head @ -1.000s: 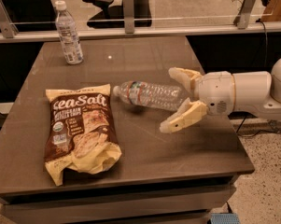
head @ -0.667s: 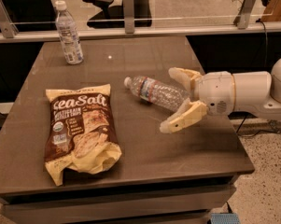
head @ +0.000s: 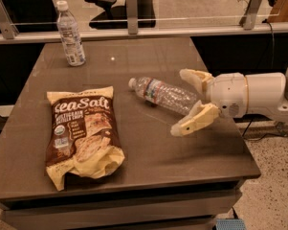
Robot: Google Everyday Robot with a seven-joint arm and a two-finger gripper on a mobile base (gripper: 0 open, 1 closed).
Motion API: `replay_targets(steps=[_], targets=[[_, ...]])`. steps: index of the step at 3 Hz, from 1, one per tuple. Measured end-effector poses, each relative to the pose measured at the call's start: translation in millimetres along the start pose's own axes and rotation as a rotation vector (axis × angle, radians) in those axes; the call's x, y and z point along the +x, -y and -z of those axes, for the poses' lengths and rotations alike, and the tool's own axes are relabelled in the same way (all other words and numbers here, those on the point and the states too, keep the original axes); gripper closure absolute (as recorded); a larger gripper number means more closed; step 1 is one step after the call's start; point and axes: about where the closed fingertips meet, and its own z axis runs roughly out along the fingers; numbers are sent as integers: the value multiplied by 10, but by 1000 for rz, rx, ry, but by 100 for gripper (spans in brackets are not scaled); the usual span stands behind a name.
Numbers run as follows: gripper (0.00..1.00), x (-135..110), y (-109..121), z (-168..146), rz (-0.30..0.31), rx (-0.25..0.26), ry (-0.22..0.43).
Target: Knock water bottle over
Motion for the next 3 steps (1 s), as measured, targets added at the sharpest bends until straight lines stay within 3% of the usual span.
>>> replay_targets(steps=[2, 3], targets=[[0, 23, 208, 382, 31, 52, -41], [0, -21, 379, 826, 60, 99, -72]])
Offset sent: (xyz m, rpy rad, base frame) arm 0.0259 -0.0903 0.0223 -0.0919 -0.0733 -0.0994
